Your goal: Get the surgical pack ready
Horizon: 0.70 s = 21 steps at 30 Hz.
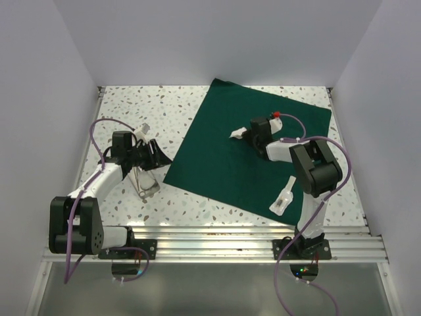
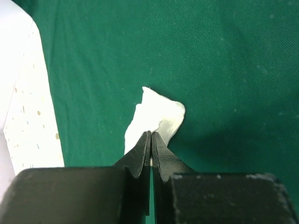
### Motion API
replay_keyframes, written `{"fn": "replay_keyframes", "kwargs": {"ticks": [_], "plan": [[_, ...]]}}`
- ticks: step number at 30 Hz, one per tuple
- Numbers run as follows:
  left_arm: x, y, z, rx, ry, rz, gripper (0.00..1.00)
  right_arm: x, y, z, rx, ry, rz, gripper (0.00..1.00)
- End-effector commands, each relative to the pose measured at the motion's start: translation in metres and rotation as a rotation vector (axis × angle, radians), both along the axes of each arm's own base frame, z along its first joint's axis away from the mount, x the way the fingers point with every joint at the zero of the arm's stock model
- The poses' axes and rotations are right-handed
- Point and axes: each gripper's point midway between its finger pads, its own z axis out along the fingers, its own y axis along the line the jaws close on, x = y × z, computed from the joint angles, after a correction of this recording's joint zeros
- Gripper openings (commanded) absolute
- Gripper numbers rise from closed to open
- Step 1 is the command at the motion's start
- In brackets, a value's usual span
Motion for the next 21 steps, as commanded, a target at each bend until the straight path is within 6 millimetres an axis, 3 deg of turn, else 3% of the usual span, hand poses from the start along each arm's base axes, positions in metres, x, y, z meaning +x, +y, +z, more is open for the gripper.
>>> {"fn": "replay_keyframes", "kwargs": {"ticks": [1,4,12,17,21], "plan": [[0.009,-0.005,0.010,-0.006,-0.067,-0.036,0.50,0.008,-0.004,0.017,0.013,-0.065,-0.059,0.00],[0.010,-0.004,0.010,-0.005,-0.068,-0.036,0.50,0.015,0.009,0.028,0.013,-0.092,-0.020,0.00],[0.011,-0.005,0.011,-0.011,-0.070,-0.031,0.50,0.036,0.034,0.086,-0.031,-0.213,-0.041,0.00],[0.009,-0.005,0.011,-0.011,-0.066,-0.029,0.50,0.054,0.030,0.094,-0.035,-0.244,-0.127,0.00],[0.008,-0.006,0.012,-0.016,-0.065,-0.035,0.50,0.055,0.021,0.081,-0.079,-0.208,-0.180,0.00]]}}
